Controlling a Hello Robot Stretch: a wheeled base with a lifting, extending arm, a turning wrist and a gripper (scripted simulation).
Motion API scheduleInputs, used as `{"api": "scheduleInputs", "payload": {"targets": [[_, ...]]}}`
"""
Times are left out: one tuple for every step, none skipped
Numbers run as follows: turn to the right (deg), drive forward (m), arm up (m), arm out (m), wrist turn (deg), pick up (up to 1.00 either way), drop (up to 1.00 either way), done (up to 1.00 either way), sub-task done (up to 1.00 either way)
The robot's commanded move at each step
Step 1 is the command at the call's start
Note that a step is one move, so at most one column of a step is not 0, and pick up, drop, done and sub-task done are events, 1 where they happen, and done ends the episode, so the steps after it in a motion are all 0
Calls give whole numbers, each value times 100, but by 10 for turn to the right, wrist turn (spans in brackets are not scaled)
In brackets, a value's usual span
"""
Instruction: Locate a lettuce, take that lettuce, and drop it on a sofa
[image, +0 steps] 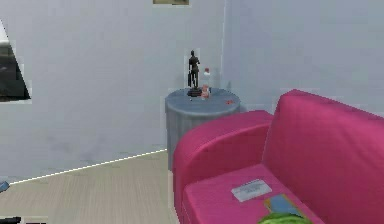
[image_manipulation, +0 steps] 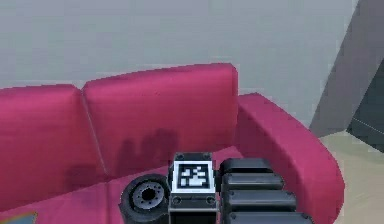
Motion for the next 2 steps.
{"api": "scheduleInputs", "payload": {"targets": [[-30,0,0,0,0,0,0,0,0],[0,0,0,42,0,0,0,0,0]]}}
